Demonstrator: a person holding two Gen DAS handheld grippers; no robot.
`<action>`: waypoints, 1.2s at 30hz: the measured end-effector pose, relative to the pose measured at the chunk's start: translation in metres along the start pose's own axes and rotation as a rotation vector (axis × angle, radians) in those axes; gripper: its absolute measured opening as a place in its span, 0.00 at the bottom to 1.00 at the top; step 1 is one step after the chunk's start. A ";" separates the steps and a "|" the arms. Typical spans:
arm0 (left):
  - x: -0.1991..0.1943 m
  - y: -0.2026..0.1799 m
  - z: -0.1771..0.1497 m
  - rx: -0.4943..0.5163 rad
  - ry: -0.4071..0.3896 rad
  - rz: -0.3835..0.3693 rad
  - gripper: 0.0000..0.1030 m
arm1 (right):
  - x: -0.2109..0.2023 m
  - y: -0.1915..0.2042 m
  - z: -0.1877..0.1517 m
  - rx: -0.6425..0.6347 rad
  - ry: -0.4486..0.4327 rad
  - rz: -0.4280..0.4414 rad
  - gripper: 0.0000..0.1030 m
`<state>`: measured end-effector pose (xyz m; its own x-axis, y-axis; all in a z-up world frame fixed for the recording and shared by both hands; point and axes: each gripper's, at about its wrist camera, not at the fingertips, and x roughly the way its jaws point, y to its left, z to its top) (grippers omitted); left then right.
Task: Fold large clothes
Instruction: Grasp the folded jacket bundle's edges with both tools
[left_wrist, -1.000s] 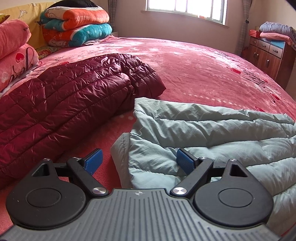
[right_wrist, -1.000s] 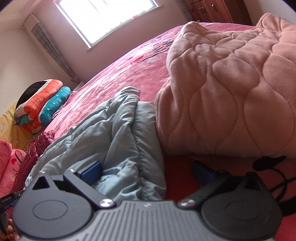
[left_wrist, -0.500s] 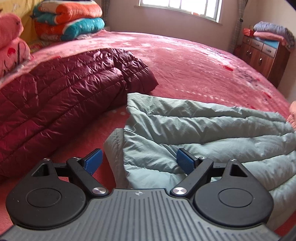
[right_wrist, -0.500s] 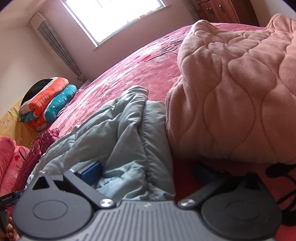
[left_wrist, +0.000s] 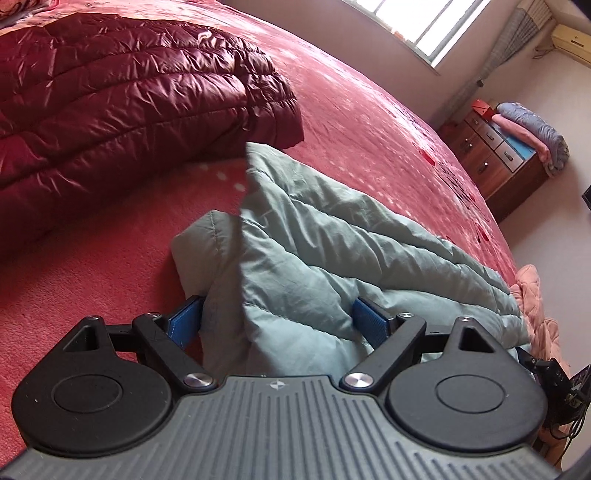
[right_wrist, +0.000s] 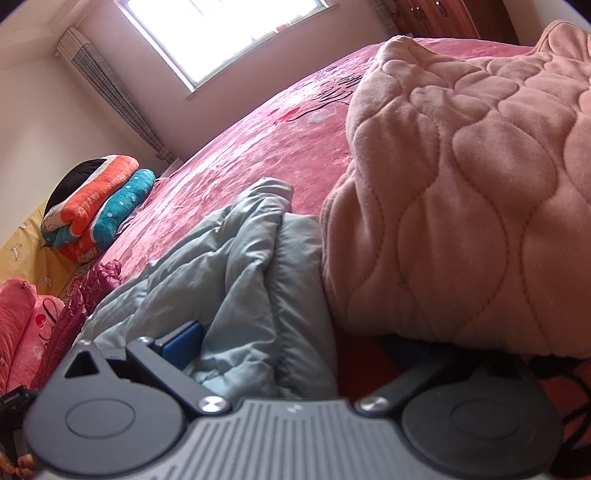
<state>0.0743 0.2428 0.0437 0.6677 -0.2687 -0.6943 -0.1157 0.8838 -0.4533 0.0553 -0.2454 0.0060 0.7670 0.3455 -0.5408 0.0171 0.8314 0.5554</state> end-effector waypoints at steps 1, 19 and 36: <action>0.001 0.002 0.000 -0.008 0.005 0.004 1.00 | 0.001 -0.001 0.000 0.007 0.000 0.007 1.00; 0.026 0.012 -0.003 -0.085 0.042 -0.085 1.00 | 0.023 0.005 0.008 0.018 0.061 0.167 0.86; 0.012 -0.044 -0.029 0.016 -0.083 -0.063 0.36 | -0.005 0.048 0.009 -0.055 -0.039 0.108 0.20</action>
<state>0.0661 0.1892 0.0389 0.7320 -0.2916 -0.6158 -0.0604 0.8725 -0.4849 0.0581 -0.2110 0.0409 0.7871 0.4180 -0.4537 -0.1015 0.8132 0.5731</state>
